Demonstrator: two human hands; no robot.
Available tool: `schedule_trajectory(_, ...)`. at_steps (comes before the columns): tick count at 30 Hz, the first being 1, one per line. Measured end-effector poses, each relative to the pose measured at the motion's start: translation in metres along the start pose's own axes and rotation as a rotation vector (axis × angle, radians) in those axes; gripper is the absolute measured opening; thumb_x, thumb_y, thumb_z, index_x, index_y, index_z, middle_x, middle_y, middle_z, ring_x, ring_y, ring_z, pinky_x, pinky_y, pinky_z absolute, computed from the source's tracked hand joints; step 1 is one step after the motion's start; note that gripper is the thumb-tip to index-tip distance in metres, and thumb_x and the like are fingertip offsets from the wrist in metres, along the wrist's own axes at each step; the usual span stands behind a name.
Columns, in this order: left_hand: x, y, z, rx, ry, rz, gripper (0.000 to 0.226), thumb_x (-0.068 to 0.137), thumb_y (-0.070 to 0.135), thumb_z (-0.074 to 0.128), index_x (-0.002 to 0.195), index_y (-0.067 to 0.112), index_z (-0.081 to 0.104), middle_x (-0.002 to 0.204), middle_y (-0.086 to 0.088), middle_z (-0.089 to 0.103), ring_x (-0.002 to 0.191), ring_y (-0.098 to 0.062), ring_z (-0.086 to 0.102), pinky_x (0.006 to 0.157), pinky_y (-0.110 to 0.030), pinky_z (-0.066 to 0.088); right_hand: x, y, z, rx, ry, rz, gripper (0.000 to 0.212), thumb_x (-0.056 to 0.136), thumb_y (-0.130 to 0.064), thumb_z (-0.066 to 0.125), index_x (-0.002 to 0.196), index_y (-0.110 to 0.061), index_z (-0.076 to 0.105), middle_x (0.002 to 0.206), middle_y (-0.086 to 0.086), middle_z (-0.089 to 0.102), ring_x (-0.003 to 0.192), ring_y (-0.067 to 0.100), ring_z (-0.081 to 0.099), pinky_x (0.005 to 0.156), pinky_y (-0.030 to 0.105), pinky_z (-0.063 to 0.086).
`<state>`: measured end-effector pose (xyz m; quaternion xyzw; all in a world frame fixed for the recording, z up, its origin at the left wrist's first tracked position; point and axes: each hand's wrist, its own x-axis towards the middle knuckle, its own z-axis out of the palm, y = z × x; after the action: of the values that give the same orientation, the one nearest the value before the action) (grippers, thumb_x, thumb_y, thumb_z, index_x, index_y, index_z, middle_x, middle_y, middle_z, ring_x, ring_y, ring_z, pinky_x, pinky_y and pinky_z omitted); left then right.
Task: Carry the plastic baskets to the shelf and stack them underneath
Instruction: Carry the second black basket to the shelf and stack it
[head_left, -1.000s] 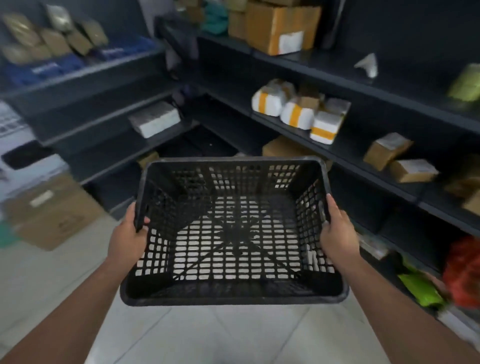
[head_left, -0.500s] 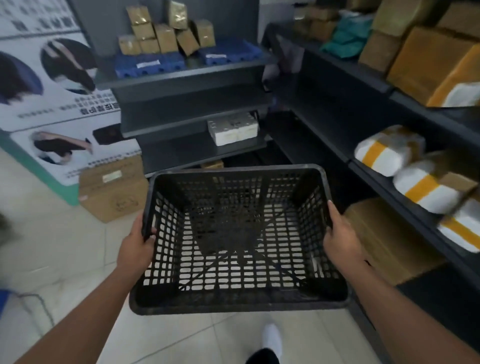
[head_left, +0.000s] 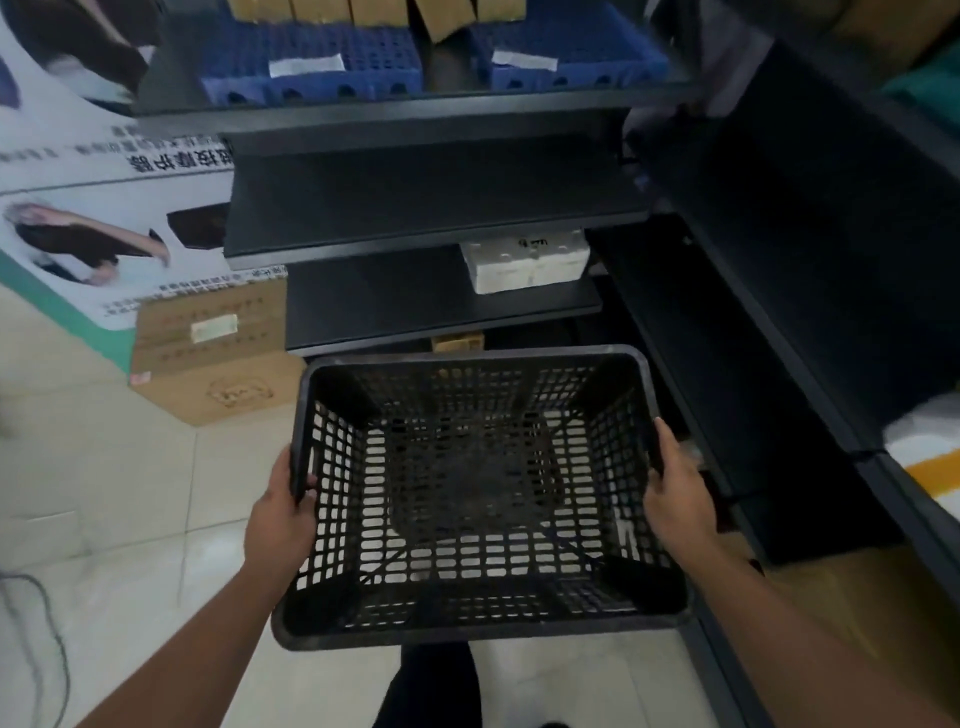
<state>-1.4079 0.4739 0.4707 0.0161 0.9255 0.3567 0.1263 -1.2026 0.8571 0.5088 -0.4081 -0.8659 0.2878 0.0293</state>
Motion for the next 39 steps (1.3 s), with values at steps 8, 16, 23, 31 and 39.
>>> schedule_trajectory(8,0.131,-0.016,0.100,0.001,-0.030,-0.068,0.056,0.097,0.015,0.048,0.143,0.039,0.029,0.105,-0.002,0.070,0.083,-0.035,0.068,0.070,-0.046,0.052,0.155,0.017,0.095,-0.025,-0.036,0.032,0.071,0.094,-0.005,0.046,0.153,-0.030,0.016,0.126,0.014,0.055,0.105,0.027,0.053,0.085,0.042,0.045)
schedule_trajectory(16,0.218,-0.080,0.205,0.134,-0.047,-0.109,0.059,0.095,0.012,0.051,0.145,0.030,0.026,0.108,-0.018,0.071,0.081,-0.045,0.067,0.065,-0.049,0.052,0.258,0.061,0.196,-0.046,-0.134,0.005,0.070,0.095,-0.005,0.043,0.154,-0.030,0.015,0.138,0.008,0.047,0.115,0.028,0.053,0.085,0.035,0.042)
schedule_trajectory(23,0.241,-0.107,0.263,0.162,-0.057,-0.148,0.062,0.095,0.008,0.050,0.147,0.028,0.024,0.113,-0.024,0.068,0.088,-0.049,0.065,0.070,-0.048,0.050,0.291,0.103,0.257,-0.015,-0.159,0.054,0.075,0.092,0.003,0.046,0.154,-0.029,0.018,0.152,0.005,0.039,0.133,0.027,0.042,0.103,0.038,0.037)
schedule_trajectory(31,0.233,-0.103,0.267,0.115,-0.050,-0.147,0.056,0.097,0.008,0.047,0.145,0.028,0.028,0.111,-0.015,0.069,0.082,-0.043,0.065,0.066,-0.042,0.047,0.293,0.114,0.271,-0.045,-0.136,0.055,0.076,0.092,0.003,0.046,0.154,-0.029,0.016,0.149,0.012,0.041,0.128,0.031,0.045,0.099,0.039,0.040)
schedule_trajectory(39,0.225,-0.106,0.268,0.098,-0.053,-0.188,0.051,0.097,0.014,0.047,0.142,0.032,0.030,0.106,-0.010,0.070,0.078,-0.040,0.065,0.067,-0.043,0.048,0.296,0.114,0.273,-0.085,-0.177,0.056,0.081,0.092,-0.002,0.048,0.152,-0.039,0.009,0.137,0.011,0.046,0.096,0.021,0.055,0.076,0.036,0.049)
